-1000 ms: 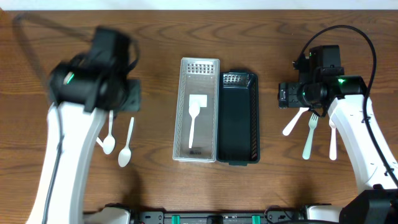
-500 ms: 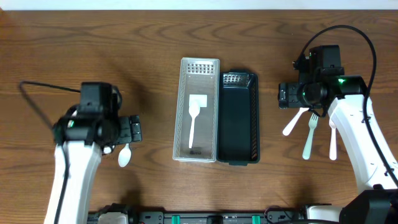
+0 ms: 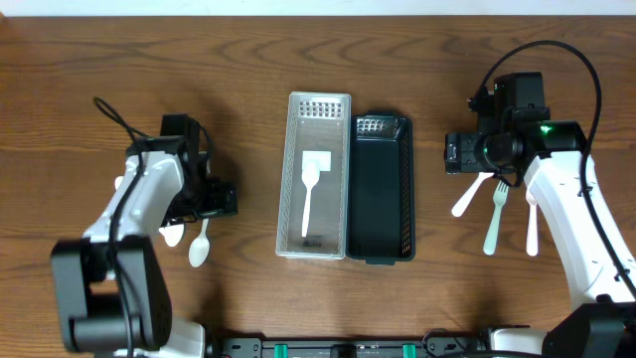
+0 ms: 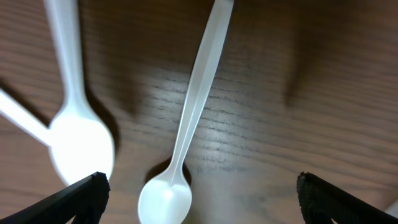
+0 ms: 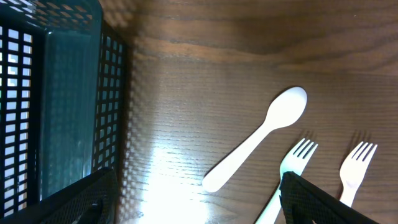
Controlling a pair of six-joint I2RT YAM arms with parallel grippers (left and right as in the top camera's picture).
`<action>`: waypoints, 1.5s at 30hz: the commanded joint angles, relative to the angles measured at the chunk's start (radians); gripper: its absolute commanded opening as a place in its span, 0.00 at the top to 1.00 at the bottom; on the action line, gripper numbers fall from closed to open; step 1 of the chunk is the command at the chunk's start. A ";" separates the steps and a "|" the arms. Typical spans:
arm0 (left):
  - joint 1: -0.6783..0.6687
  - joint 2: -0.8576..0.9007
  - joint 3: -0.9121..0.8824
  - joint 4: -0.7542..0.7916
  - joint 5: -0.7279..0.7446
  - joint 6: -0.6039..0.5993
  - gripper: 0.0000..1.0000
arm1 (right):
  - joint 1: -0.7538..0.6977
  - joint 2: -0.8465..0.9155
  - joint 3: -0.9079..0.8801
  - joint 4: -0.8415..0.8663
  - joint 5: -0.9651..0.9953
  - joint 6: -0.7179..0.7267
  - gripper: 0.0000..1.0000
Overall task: Pack container
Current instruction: 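Grasp a white spoon by its handle with the left gripper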
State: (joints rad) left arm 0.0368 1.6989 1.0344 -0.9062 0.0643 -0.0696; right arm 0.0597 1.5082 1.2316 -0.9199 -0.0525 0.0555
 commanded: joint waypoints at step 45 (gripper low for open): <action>0.004 0.095 -0.091 0.090 -0.005 0.024 0.78 | -0.008 0.003 0.016 -0.020 0.003 -0.012 0.12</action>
State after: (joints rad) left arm 0.0376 1.7782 0.9699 -0.8257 0.0864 -0.0490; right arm 0.0601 1.5082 1.2316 -0.9382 -0.0521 0.0559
